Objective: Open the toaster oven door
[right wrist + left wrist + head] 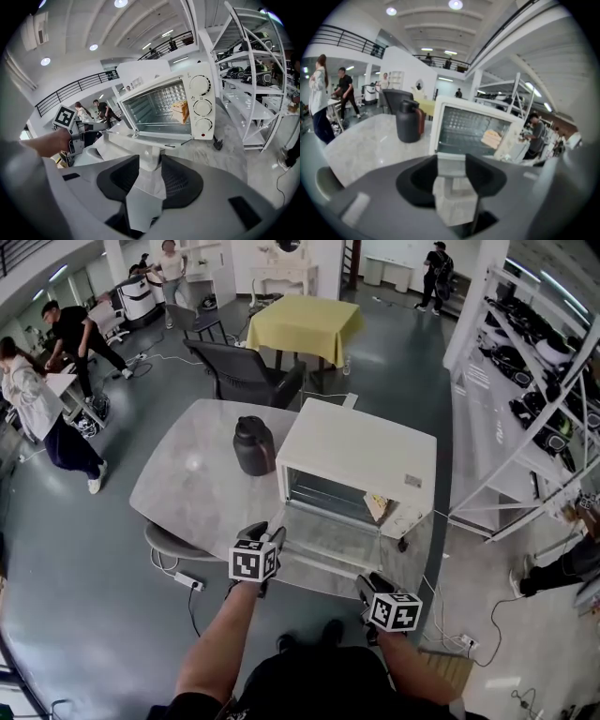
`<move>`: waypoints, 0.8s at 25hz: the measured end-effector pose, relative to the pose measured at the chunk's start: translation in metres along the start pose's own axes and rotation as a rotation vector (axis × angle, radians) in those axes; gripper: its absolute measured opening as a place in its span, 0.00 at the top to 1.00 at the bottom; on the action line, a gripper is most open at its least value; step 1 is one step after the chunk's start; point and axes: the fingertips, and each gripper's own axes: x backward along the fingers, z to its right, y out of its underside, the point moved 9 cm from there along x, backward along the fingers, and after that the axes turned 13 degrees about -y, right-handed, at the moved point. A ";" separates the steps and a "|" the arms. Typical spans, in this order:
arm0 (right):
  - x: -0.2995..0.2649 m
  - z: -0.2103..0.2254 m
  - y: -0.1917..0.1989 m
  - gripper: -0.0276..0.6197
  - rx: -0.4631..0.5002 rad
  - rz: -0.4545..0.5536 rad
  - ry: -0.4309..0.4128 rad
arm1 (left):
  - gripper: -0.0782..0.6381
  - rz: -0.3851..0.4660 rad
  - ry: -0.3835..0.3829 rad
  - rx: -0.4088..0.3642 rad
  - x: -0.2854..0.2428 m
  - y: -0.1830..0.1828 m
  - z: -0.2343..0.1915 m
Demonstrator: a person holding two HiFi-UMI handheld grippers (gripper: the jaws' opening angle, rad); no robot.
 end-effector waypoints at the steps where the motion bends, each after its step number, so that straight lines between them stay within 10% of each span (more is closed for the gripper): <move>1: 0.003 -0.002 0.002 0.74 -0.002 0.009 0.005 | 0.62 -0.002 0.002 -0.007 0.001 0.002 0.000; 20: 0.008 -0.001 0.009 0.74 0.003 0.016 0.051 | 0.63 -0.096 -0.016 -0.028 0.000 0.057 -0.006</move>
